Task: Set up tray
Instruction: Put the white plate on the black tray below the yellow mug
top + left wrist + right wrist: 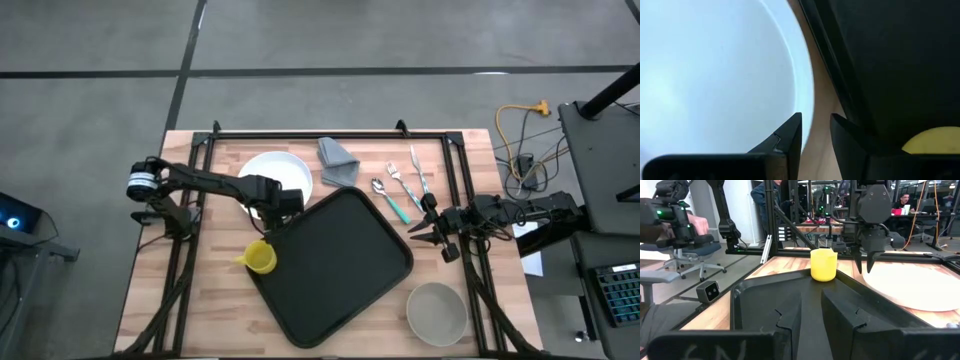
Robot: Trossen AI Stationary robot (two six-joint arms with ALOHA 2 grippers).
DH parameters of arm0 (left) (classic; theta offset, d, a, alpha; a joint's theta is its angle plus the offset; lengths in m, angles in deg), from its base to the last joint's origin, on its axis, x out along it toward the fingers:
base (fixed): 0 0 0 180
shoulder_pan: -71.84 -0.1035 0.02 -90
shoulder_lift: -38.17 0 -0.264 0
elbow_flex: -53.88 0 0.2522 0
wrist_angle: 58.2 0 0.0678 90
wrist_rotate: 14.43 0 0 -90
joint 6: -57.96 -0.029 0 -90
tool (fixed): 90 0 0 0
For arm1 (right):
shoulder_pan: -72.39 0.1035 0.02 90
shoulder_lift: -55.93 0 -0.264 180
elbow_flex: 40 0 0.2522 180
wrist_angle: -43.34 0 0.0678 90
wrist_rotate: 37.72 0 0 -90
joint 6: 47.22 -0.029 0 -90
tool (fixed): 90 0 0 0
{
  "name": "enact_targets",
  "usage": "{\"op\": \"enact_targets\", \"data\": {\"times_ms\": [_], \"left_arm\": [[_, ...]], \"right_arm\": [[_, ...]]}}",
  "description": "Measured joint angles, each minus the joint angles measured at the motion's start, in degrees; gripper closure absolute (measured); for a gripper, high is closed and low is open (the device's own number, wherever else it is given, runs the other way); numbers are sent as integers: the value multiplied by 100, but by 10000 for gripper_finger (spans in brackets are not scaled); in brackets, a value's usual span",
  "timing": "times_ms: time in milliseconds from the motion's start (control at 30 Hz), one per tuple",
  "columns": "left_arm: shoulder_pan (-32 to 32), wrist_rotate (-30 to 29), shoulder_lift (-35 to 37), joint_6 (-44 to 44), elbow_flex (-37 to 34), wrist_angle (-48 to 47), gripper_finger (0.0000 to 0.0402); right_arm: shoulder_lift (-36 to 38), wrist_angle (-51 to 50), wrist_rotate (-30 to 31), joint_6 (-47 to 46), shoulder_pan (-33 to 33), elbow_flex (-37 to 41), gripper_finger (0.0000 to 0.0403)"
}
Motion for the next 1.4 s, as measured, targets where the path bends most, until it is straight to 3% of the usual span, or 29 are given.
{"op": "enact_targets", "data": {"times_ms": [833, 1400], "left_arm": [[-35, -11, -7, -68, -705, 863, 315], [-35, -4, -4, -68, -726, 1051, 315]], "right_arm": [[0, 0, 0, 0, 0, 1, 335], [0, 0, -1, -2, 0, 0, 335]]}}
